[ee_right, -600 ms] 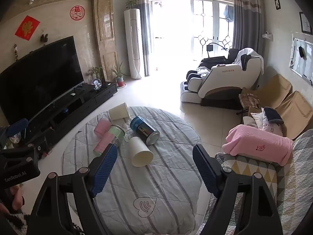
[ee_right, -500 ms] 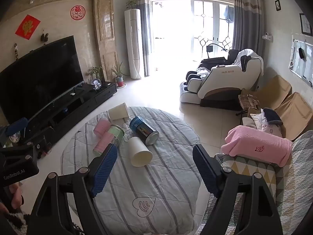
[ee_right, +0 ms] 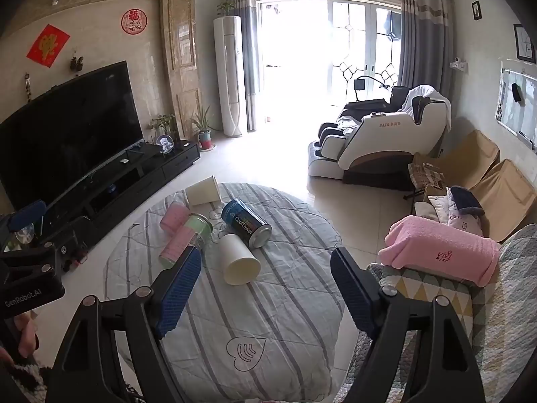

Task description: Flip cup upright

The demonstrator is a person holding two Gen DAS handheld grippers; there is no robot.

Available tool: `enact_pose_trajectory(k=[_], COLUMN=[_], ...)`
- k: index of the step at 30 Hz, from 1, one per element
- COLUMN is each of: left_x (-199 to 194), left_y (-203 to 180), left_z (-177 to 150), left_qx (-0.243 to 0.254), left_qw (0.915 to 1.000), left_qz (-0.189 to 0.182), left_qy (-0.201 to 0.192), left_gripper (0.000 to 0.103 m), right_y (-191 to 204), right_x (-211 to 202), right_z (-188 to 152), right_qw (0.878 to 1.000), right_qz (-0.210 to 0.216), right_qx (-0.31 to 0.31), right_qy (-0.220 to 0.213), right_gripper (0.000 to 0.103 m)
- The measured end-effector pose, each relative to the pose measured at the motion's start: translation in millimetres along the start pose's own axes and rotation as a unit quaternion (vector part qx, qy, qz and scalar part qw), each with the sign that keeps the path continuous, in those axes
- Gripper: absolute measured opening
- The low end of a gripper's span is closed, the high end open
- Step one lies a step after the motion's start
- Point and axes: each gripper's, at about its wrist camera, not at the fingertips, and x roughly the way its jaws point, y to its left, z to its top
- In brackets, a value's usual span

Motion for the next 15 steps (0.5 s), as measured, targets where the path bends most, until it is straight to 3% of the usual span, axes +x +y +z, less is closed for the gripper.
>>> enact_pose_trajectory(k=[15], left_x=[5.4], left_y=[-3.6], left_z=[-2.5], left_qx=[0.002], left_qw=[1.0], left_qz=[-0.004], left_qy=[0.004], left_gripper=[0.103], right_y=[-1.9], right_x=[0.1], right_z=[0.9], right_qw=[1.0], right_qz=[-0.002], right_qx=[-0.001], right_qy=[0.0], right_gripper=[0.081])
